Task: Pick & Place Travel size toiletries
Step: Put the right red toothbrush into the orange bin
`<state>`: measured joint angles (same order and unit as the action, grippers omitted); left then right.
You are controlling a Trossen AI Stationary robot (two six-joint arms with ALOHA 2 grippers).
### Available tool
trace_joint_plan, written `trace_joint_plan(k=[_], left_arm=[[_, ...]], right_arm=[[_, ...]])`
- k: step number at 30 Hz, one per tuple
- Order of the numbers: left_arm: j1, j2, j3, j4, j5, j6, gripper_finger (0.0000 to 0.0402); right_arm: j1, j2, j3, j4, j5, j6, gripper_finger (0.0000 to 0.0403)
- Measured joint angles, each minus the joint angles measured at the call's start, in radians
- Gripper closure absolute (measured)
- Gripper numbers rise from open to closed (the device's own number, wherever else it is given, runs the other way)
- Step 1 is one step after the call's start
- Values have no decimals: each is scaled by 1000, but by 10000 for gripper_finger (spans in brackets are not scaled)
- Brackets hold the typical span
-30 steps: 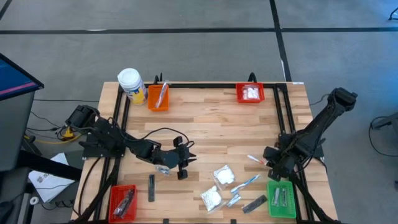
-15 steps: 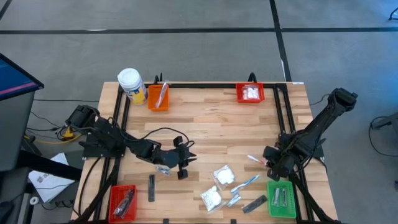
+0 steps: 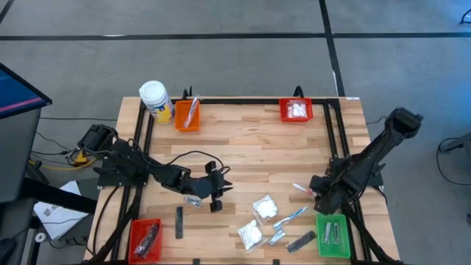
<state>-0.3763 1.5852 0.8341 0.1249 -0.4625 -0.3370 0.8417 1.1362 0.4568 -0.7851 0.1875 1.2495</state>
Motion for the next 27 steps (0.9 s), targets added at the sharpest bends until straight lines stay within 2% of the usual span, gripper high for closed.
trace_joint_plan(k=[6, 12, 18, 27], left_arm=[[0, 0, 0, 0, 0, 0, 344], [0, 0, 0, 4, 0, 0, 344], [0, 0, 0, 4, 0, 0, 344], [0, 0, 0, 5, 0, 0, 344]], right_arm=[[0, 78, 4, 2, -9, 0, 175], [0, 111, 6, 9, -7, 0, 191], [0, 112, 4, 22, -6, -2, 245], [0, 113, 2, 25, 5, -19, 365]])
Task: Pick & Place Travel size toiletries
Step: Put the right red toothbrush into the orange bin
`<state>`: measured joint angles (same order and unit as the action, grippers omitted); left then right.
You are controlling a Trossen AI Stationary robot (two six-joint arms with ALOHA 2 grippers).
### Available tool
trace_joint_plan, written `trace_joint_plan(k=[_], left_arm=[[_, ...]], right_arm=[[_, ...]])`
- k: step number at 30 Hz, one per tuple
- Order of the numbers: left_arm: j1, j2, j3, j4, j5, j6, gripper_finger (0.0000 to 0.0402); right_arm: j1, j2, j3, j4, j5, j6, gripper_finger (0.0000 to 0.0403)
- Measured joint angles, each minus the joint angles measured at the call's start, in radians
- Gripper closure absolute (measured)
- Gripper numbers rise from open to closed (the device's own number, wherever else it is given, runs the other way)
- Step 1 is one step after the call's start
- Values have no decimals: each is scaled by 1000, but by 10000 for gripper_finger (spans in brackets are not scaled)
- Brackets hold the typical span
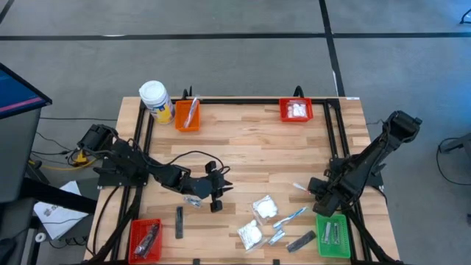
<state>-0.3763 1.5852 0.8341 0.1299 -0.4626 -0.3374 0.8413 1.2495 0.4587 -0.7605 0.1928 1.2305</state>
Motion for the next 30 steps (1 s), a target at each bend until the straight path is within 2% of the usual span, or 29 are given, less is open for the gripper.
trace_joint_plan(k=[3, 8, 15, 22, 30], left_arm=[[0, 0, 0, 1, 0, 0, 344], [0, 0, 0, 5, 0, 0, 344], [0, 0, 0, 9, 0, 0, 344], [0, 0, 0, 16, 0, 0, 344], [0, 0, 0, 51, 0, 17, 344]], right_arm=[[0, -10, -1, 0, 9, 0, 392], [1, -53, -6, 19, 61, 7, 380], [0, -135, 16, 10, 206, 15, 394], [0, -191, 71, 16, 337, -83, 396], [-7, -185, 133, 58, 445, -218, 393]])
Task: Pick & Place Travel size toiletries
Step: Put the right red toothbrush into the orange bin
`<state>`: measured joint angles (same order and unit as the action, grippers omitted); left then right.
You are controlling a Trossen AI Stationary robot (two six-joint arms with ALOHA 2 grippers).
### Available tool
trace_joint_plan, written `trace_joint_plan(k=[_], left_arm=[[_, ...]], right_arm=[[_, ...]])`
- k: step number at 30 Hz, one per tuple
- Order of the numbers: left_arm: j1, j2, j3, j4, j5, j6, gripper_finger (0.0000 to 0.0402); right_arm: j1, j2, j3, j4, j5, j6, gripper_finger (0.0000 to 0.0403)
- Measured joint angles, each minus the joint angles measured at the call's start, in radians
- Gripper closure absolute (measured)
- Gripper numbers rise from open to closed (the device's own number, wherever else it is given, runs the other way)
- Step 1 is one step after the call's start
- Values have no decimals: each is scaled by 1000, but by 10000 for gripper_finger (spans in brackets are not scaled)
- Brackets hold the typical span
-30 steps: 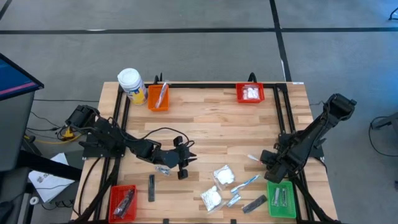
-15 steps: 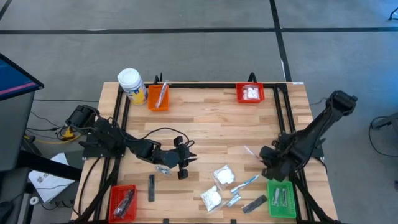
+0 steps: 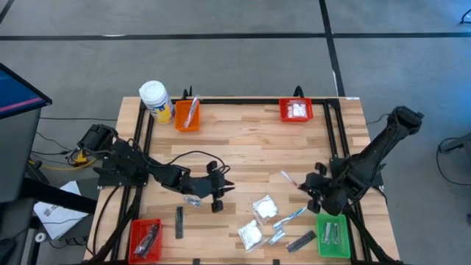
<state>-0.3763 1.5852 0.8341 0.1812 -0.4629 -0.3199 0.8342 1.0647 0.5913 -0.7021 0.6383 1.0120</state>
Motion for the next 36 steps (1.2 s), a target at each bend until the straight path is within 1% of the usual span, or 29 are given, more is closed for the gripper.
trace_joint_plan(k=[6, 11, 16, 19, 26, 29, 36], left_arm=[[-4, 0, 0, 42, 0, 25, 344], [-15, 0, 0, 82, 2, 51, 344], [-19, 0, 0, 119, 40, 79, 344], [-19, 0, 0, 152, 53, 98, 344], [-18, 0, 0, 241, 53, 142, 344], [-18, 0, 0, 287, 53, 163, 344], [-15, 0, 0, 478, 167, 255, 344]], right_arm=[[-51, 4, 4, 196, 37, -209, 399], [-106, 4, 5, 383, 44, -405, 396], [-152, 4, 5, 543, 43, -558, 396], [-166, 3, 5, 620, 42, -626, 396], [-171, 4, 5, 746, 41, -730, 396], [-171, 24, 6, 818, 42, -792, 396], [-186, 131, 6, 1042, 42, -960, 396]])
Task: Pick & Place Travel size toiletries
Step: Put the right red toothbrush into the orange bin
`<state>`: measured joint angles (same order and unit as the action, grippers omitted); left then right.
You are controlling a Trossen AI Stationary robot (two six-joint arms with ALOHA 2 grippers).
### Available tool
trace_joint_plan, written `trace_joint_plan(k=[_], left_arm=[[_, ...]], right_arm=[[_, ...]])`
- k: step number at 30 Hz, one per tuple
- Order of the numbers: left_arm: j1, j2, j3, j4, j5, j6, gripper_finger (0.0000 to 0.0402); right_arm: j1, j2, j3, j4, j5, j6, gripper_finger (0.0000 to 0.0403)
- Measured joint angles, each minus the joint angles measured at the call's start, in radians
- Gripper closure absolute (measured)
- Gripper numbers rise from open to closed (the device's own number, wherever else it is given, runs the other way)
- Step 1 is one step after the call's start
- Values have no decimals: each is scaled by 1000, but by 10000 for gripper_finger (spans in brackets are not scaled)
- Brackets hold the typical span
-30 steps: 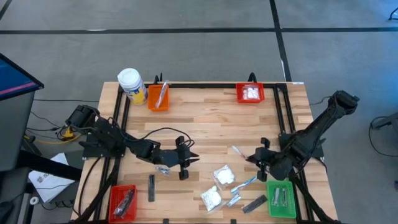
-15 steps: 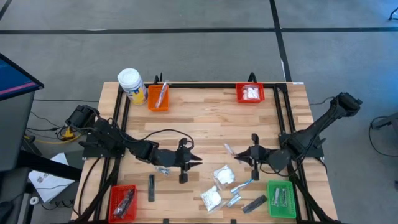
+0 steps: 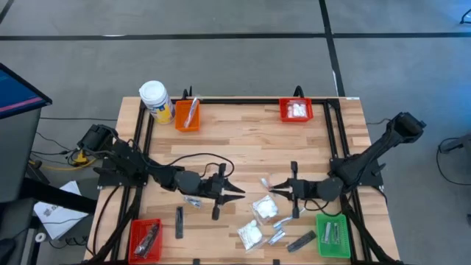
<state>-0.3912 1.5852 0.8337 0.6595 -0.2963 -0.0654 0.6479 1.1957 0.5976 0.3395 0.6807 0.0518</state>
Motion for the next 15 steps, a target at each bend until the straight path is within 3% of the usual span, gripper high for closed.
trace_joint_plan(k=[7, 15], left_arm=[[9, 10, 0, 45, 5, 22, 327], [54, 126, 0, 102, -2, -45, 246]], right_arm=[[-27, 100, 0, 234, 0, -91, 394], [-55, 233, 0, 409, -3, -107, 394]])
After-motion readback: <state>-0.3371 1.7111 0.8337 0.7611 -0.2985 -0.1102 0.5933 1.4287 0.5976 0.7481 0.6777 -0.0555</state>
